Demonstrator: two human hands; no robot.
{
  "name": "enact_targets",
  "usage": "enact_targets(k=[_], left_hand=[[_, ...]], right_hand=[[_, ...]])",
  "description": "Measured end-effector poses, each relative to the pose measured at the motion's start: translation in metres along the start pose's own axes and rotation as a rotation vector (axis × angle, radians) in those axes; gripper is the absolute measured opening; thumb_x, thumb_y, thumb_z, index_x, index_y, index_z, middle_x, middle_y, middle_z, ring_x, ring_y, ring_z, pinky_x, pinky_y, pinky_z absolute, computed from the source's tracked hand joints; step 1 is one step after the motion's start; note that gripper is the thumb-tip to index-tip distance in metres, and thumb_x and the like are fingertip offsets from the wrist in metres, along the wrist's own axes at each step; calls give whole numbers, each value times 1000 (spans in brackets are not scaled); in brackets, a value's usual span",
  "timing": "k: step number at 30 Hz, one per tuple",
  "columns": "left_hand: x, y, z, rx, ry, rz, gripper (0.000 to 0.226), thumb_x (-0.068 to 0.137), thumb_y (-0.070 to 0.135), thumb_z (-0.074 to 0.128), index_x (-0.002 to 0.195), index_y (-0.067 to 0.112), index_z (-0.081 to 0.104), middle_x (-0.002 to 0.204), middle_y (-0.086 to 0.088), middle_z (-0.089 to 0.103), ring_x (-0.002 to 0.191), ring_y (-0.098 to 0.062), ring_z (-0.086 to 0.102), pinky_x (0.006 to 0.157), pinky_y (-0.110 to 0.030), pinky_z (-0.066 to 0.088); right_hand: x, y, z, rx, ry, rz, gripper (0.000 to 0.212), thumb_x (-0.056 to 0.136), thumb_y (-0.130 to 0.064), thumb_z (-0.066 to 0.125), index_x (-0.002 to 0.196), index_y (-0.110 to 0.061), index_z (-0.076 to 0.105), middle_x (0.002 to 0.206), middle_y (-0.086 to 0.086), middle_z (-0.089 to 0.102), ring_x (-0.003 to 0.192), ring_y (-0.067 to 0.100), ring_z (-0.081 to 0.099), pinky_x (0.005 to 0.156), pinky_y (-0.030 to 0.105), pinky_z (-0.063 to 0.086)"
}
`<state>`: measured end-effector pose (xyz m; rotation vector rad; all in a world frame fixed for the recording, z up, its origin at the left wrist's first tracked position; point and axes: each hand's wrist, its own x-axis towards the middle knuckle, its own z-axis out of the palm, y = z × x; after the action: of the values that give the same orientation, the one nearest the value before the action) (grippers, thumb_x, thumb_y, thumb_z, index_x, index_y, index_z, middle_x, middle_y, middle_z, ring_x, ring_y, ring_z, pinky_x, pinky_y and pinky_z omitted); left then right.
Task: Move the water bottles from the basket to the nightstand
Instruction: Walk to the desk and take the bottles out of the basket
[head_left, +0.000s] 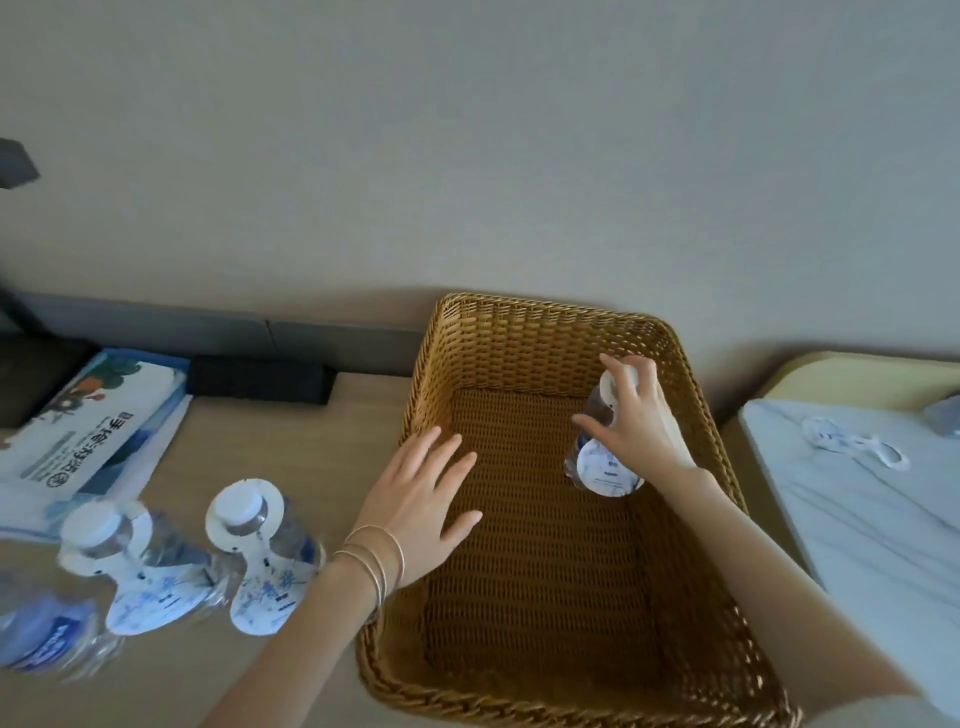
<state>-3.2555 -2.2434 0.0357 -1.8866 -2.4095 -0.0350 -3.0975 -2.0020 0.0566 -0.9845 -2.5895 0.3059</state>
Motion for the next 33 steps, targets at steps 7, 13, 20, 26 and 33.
enact_targets(k=[7, 13, 20, 26, 33], left_hand=[[-2, 1, 2, -28, -4, 24, 65, 96, 54, 12, 127, 20, 57, 131, -1, 57, 126, -22, 49, 111, -42, 30], [-2, 0, -2, -39, -15, 32, 65, 97, 53, 11, 125, 20, 58, 128, 0, 59, 124, -21, 51, 106, -47, 29], [-24, 3, -14, -149, 108, 74, 47, 93, 45, 34, 125, 20, 58, 127, 1, 59, 124, -19, 50, 103, -38, 38], [-68, -5, -40, -219, 269, 106, 44, 93, 39, 37, 126, 18, 59, 128, 1, 58, 126, -17, 47, 103, -33, 38], [-160, -55, -47, -278, 368, 133, 40, 93, 33, 44, 125, 13, 59, 130, -3, 57, 125, -21, 49, 96, -39, 46]], right_hand=[[2, 6, 23, 122, 137, -14, 71, 71, -17, 80, 129, -16, 39, 128, 22, 35, 108, 38, 47, 83, 44, 50], [0, -3, 23, 163, 197, -138, 73, 67, -7, 81, 121, -21, 34, 118, 24, 43, 102, 37, 48, 83, 41, 47], [-29, -47, -6, 265, 225, -250, 71, 66, -8, 81, 120, -16, 36, 119, 14, 43, 105, 25, 48, 82, 35, 52], [-63, -123, -67, 385, 277, -277, 71, 64, -9, 83, 119, -15, 40, 115, -2, 37, 99, -3, 37, 82, 0, 35], [-119, -228, -84, 414, 227, -314, 74, 62, -9, 84, 117, -24, 37, 115, -7, 39, 103, -14, 36, 80, 1, 36]])
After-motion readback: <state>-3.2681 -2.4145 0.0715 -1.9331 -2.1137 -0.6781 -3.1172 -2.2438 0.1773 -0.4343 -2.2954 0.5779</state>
